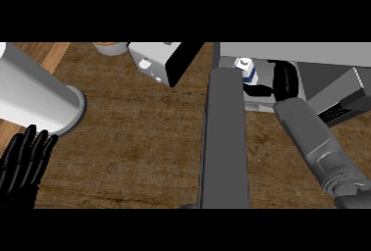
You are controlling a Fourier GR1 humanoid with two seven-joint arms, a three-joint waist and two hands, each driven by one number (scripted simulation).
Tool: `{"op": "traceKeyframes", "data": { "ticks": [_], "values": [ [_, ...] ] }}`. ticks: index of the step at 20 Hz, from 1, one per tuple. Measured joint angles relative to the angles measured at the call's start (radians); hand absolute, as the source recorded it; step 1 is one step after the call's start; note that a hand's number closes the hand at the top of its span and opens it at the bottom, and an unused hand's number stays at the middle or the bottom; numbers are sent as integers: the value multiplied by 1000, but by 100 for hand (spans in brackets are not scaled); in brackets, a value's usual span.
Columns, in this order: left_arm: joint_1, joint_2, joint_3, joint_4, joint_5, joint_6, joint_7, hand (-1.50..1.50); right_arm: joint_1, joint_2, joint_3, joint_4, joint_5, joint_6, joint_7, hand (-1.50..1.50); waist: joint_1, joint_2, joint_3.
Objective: Pick up the milk, place it into the microwave and close the microwave
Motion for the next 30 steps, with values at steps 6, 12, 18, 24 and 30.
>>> {"op": "traceKeyframes", "data": {
  "ticks": [6, 12, 18, 24, 30],
  "values": [
    [1, 7, -1, 3, -9, -9, -4, -150, -43, 17, 16, 48, 24, 30, 26, -150, 8, 2, 0],
    [11, 2, -17, -15, -29, -7, -2, -150, -64, 42, 5, 52, 19, 17, 32, -150, 1, -1, 0],
    [24, -9, -36, -22, -56, 0, 0, -150, -61, 23, -26, 41, -5, 4, 19, -150, -13, -5, 0],
    [38, -21, -66, -30, -94, 5, -4, -150, -29, -7, -60, 21, -30, -10, -38, -150, -18, -7, 0],
    [60, -26, -65, -28, -93, 0, -22, -150, -21, -49, -90, 10, -51, 3, -73, -150, -25, -10, 0]
  ]
}}
